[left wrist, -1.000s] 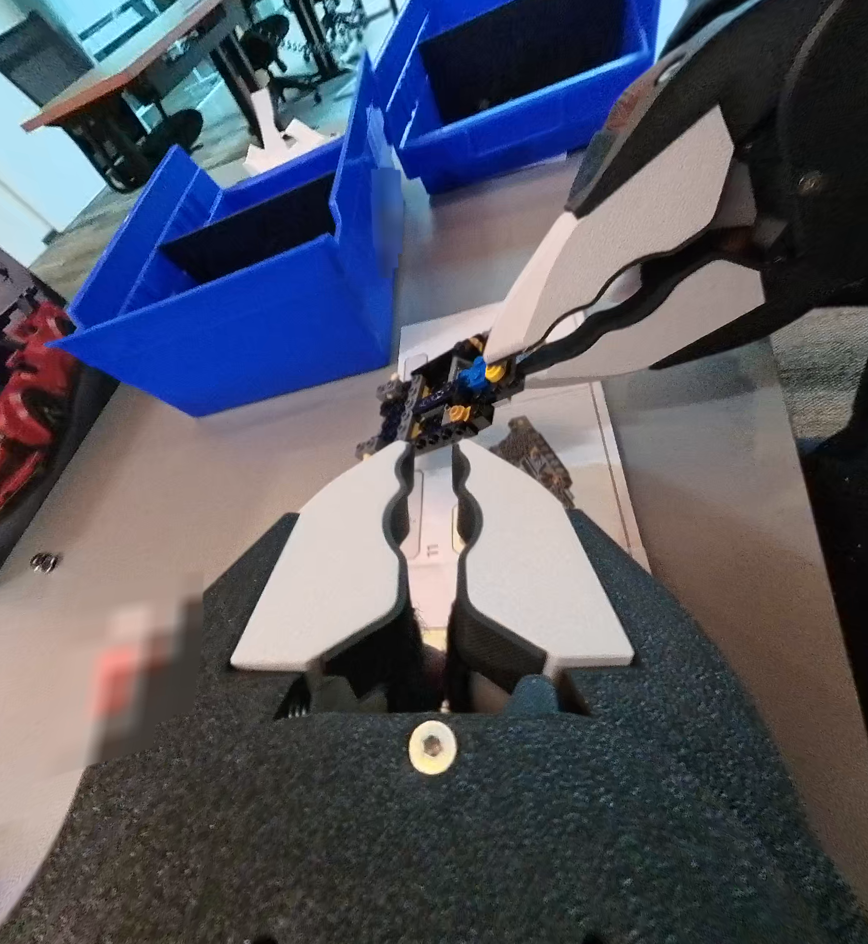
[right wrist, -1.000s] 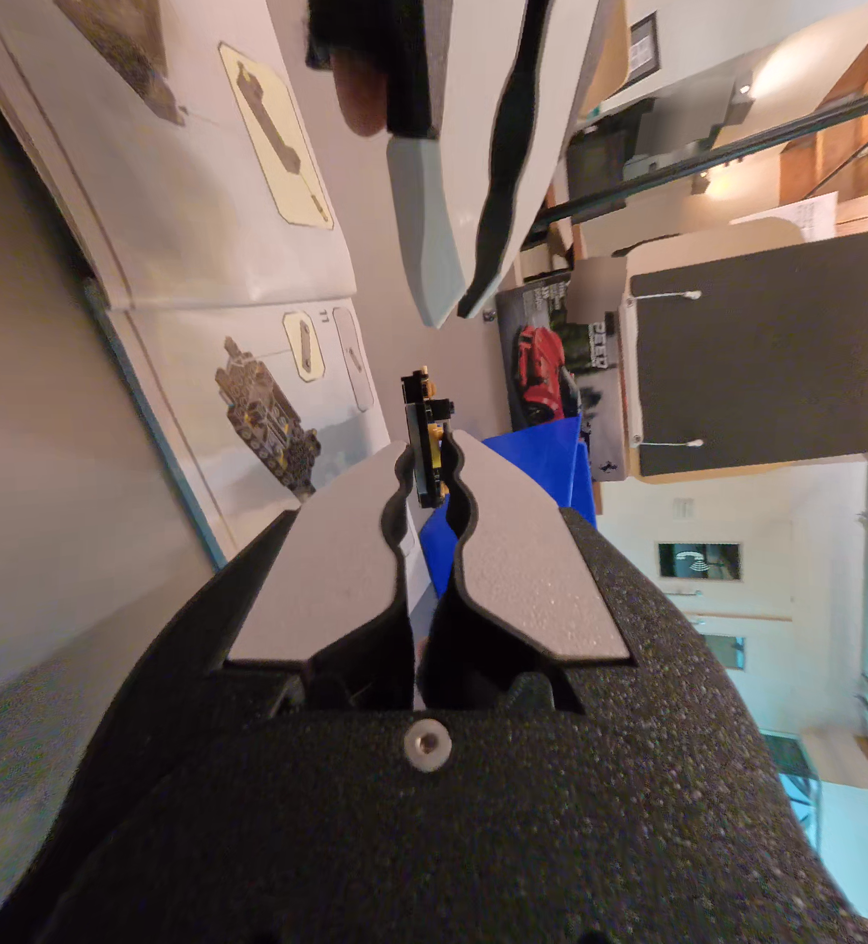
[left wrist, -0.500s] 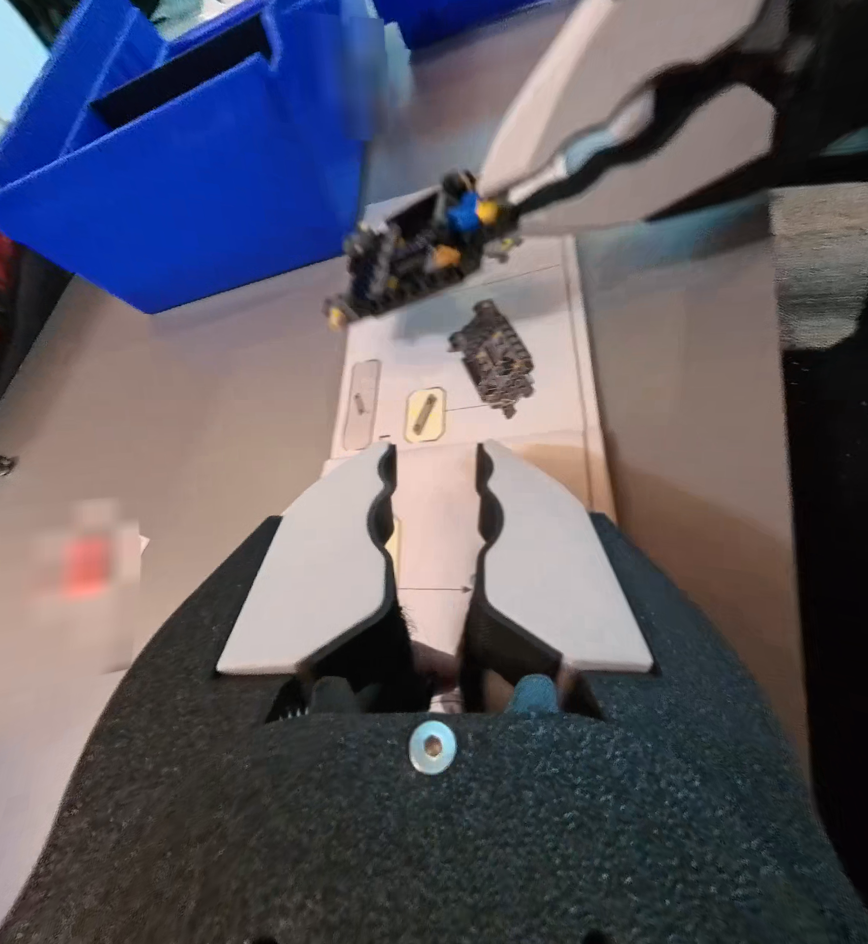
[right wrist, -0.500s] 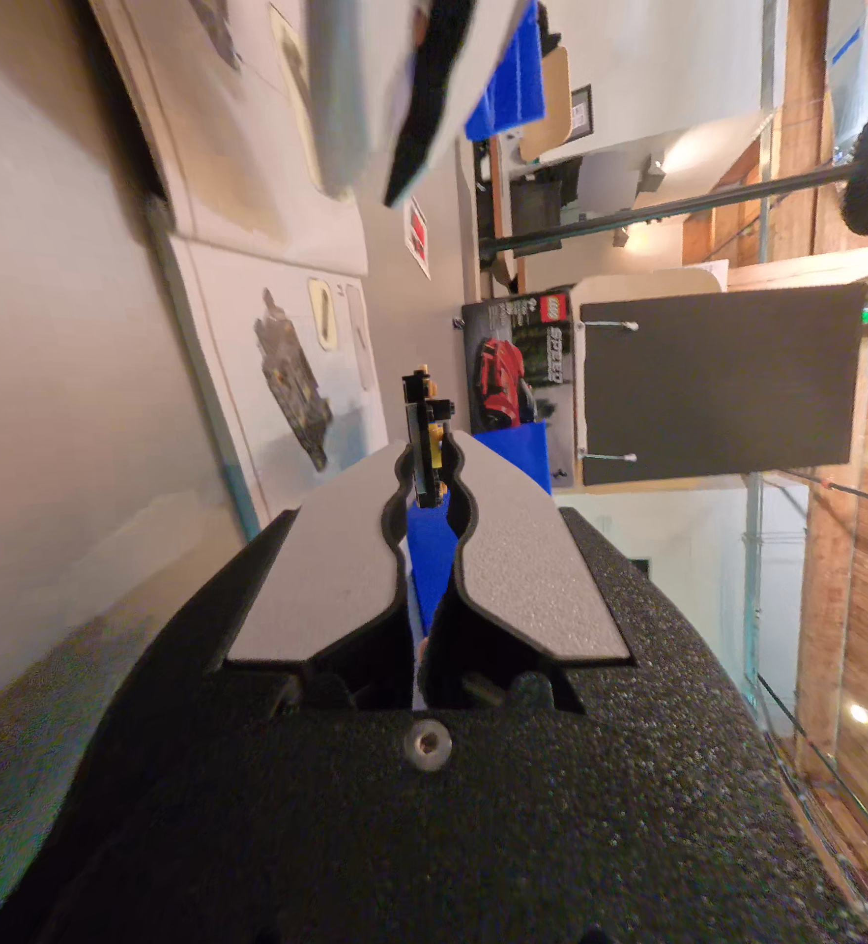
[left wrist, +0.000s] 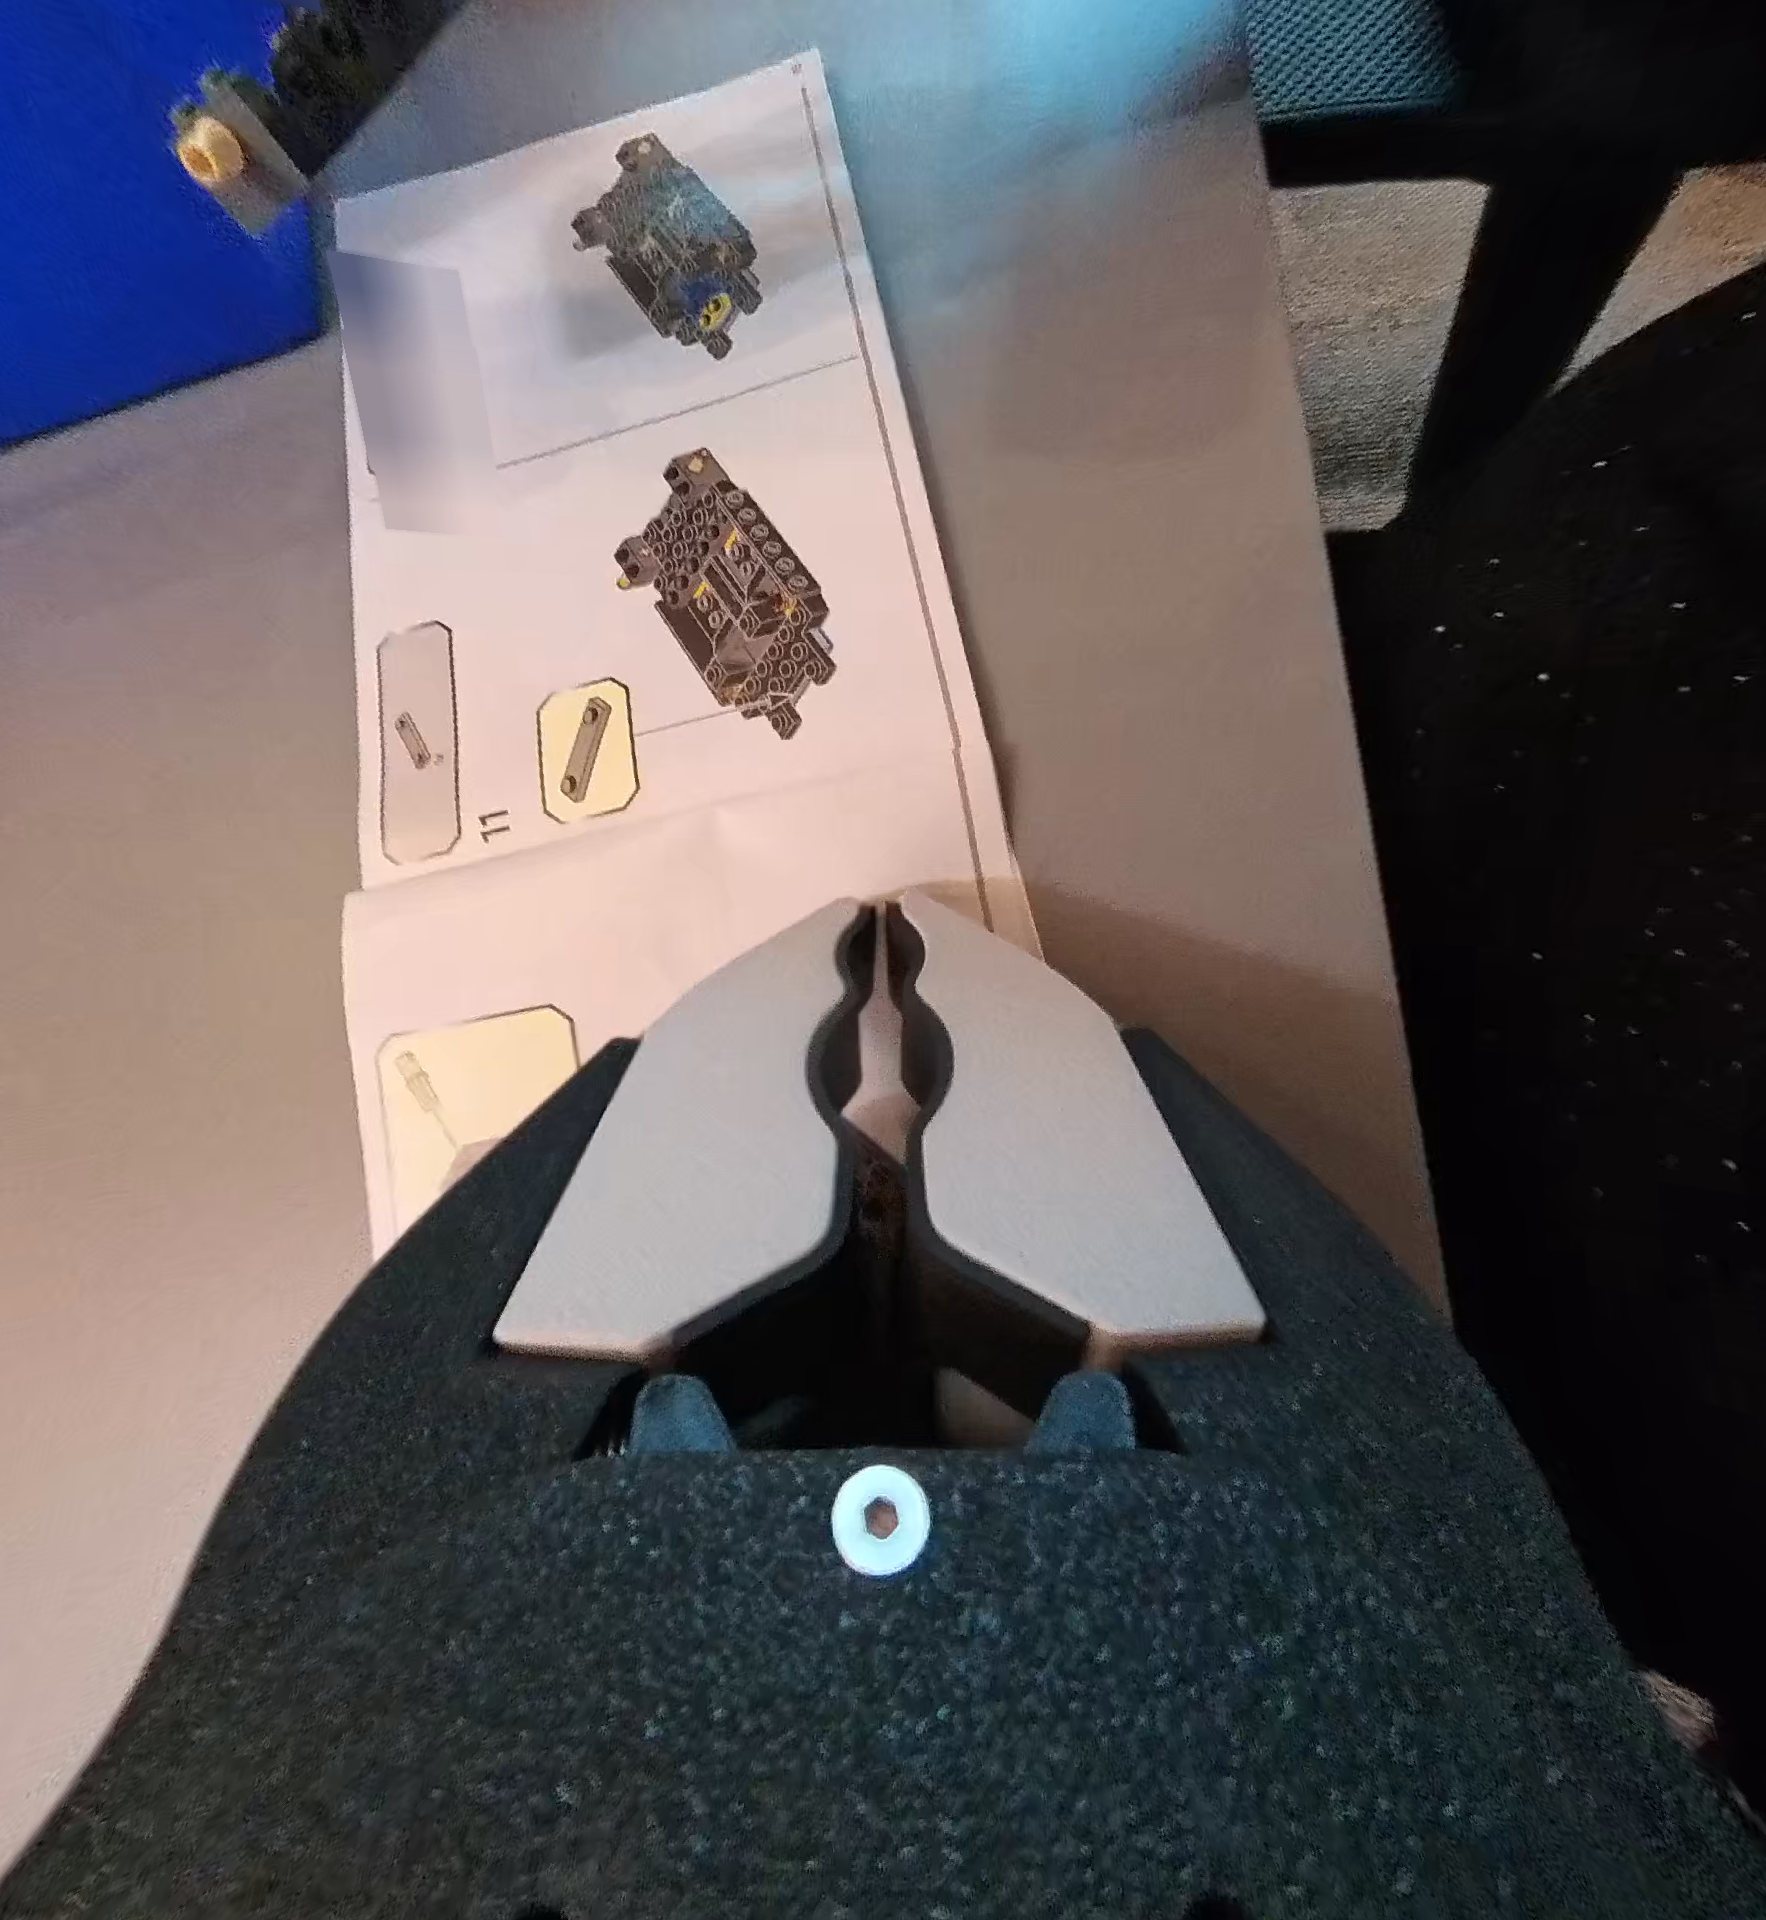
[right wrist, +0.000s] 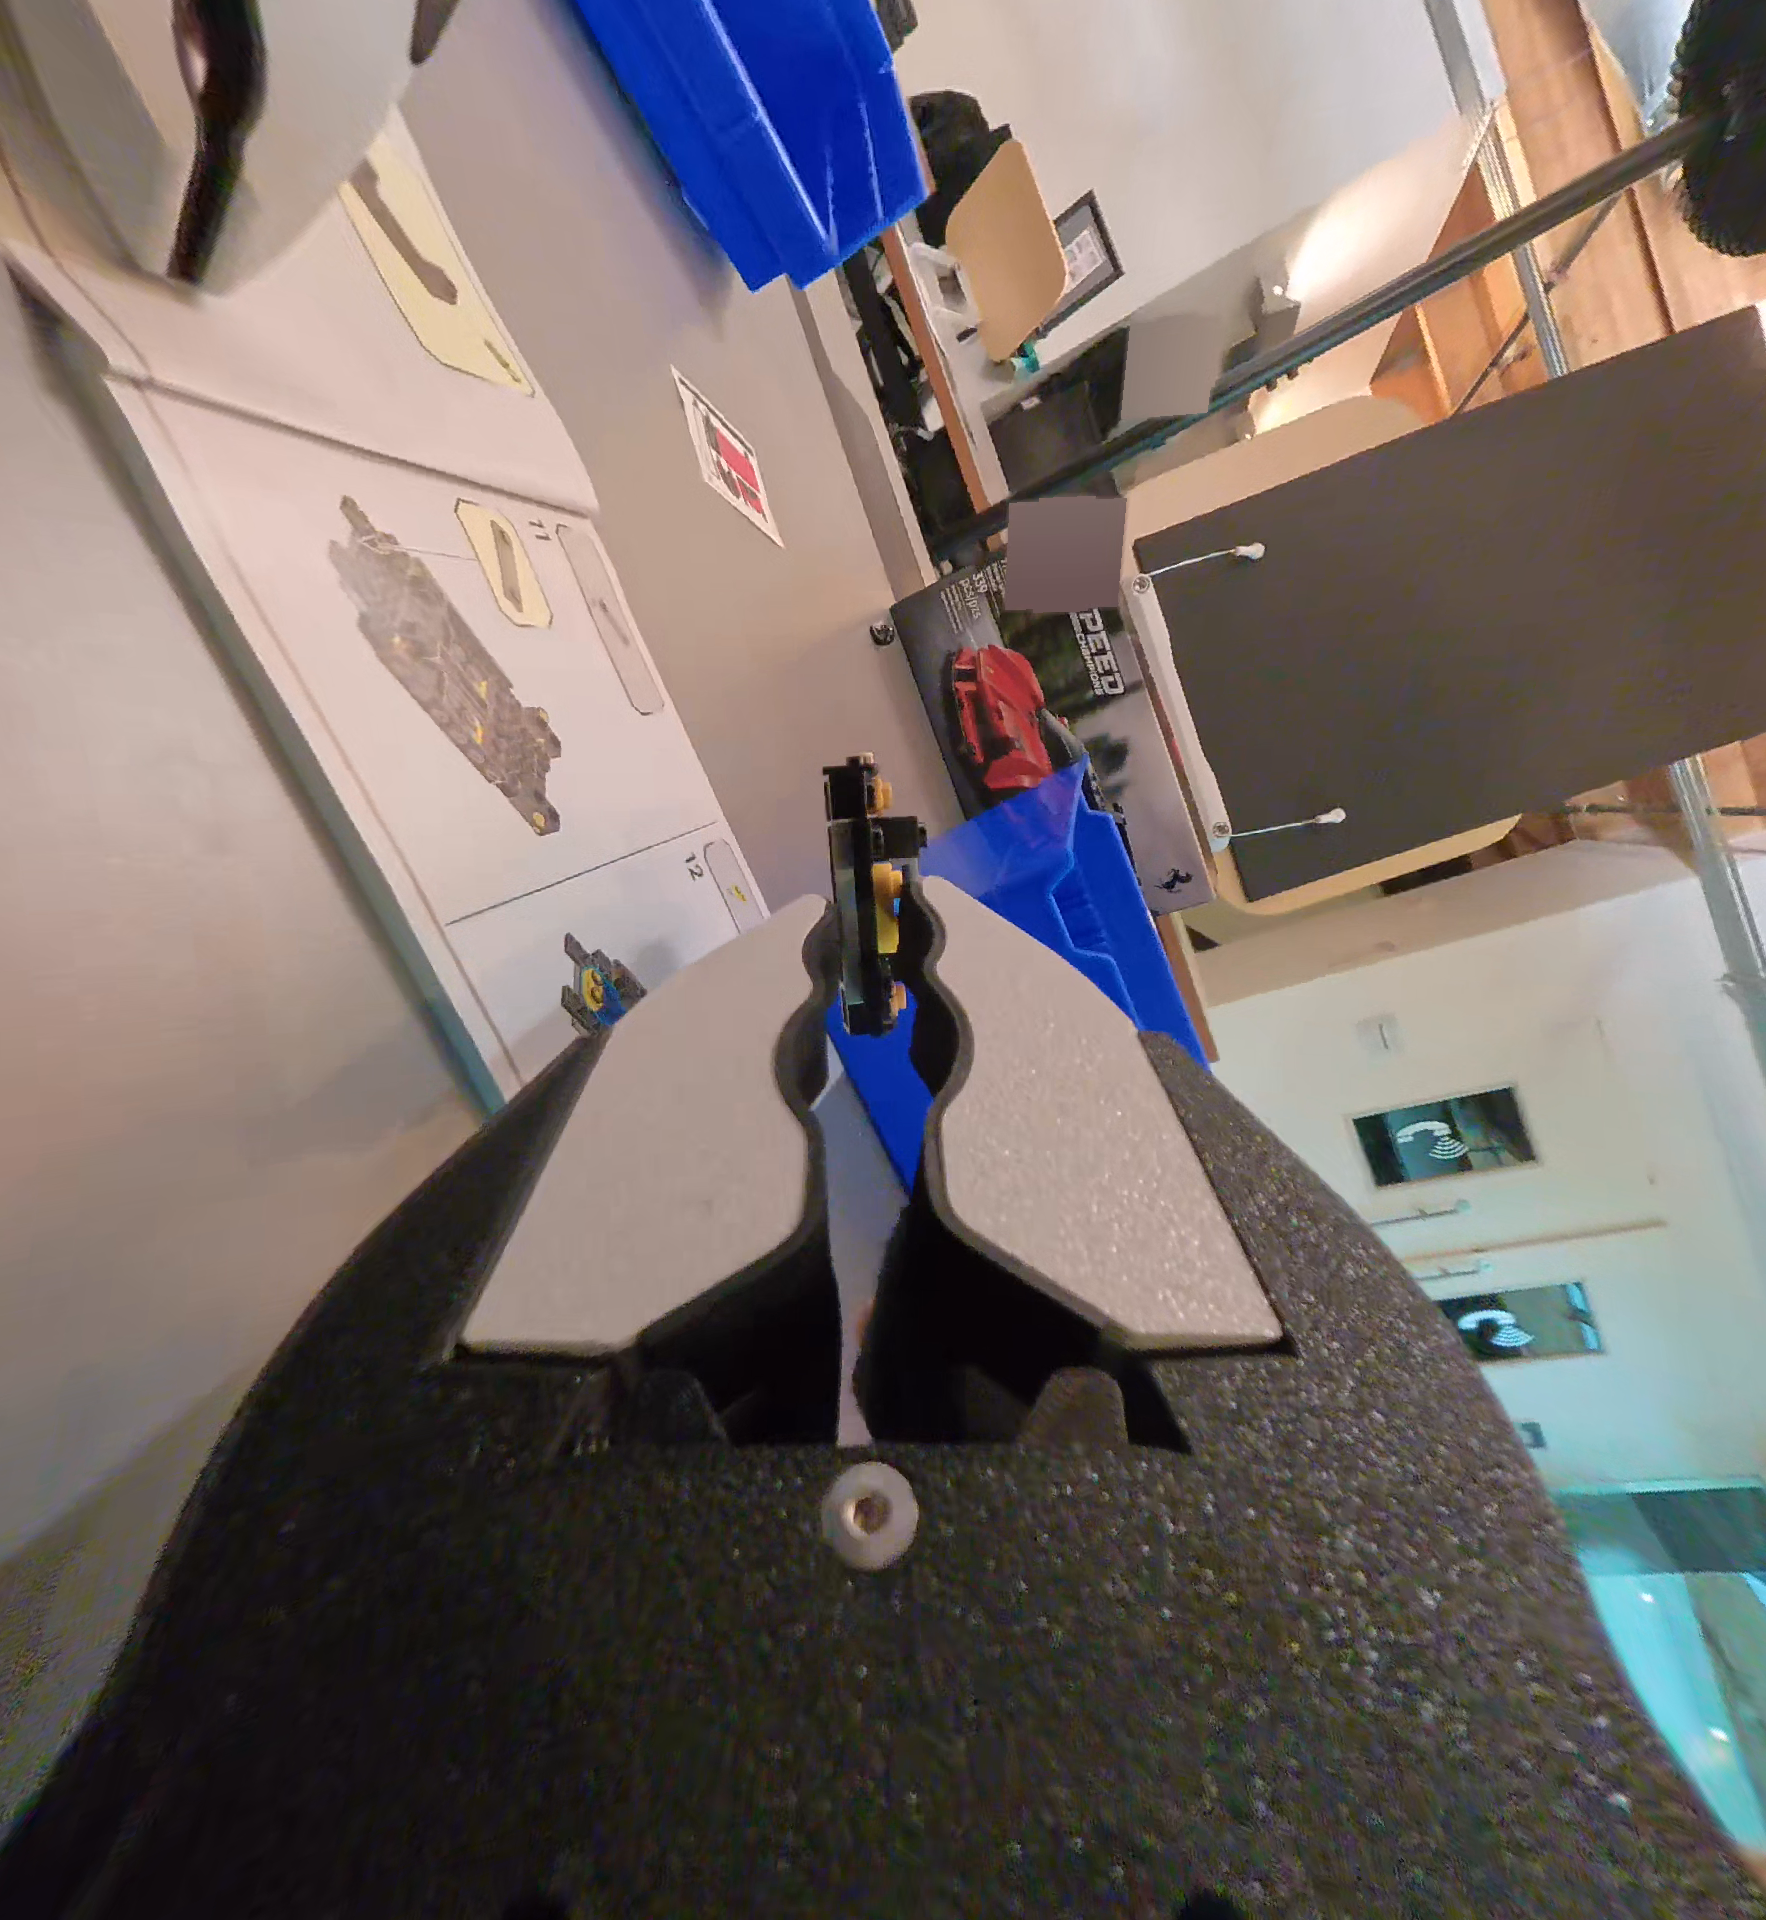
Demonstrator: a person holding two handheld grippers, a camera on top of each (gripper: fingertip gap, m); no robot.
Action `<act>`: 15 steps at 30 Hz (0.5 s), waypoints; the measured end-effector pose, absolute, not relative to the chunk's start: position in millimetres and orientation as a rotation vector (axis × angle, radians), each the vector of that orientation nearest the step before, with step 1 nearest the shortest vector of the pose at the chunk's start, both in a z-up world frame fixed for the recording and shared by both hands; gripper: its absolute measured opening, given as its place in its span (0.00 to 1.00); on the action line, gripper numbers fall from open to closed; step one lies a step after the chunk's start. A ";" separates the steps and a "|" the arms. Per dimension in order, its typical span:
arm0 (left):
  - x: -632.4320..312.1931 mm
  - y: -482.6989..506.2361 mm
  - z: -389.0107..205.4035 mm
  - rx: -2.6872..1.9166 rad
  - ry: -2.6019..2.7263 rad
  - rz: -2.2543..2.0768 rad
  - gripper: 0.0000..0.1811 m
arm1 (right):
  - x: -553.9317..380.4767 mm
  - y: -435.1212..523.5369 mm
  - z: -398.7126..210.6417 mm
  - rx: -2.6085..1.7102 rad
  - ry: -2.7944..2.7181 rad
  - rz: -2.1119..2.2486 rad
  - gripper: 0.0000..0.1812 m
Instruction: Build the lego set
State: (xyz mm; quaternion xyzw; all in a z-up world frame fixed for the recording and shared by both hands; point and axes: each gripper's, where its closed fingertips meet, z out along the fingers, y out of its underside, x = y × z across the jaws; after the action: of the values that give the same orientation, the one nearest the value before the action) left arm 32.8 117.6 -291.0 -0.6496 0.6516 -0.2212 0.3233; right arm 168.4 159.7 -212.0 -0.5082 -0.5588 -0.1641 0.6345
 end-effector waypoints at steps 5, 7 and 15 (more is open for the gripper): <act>10.8 119.3 -291.0 -1.730 1.721 -0.667 0.01 | 180.2 166.3 -199.6 -1.183 -1.170 -0.313 0.06; 3.3 119.1 -291.0 -1.730 1.733 -0.697 0.01 | 183.0 167.0 -197.8 -1.185 -1.156 -0.292 0.06; -18.2 116.6 -291.0 -1.717 1.809 -0.680 0.00 | 185.8 168.8 -207.9 -1.201 -1.165 -0.278 0.06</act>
State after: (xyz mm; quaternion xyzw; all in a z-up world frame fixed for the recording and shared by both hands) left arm -18.2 116.6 -291.0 -0.6386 0.6728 -0.2528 0.2749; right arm 185.8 168.8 -207.9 -0.5311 -0.5150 -0.1231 0.6615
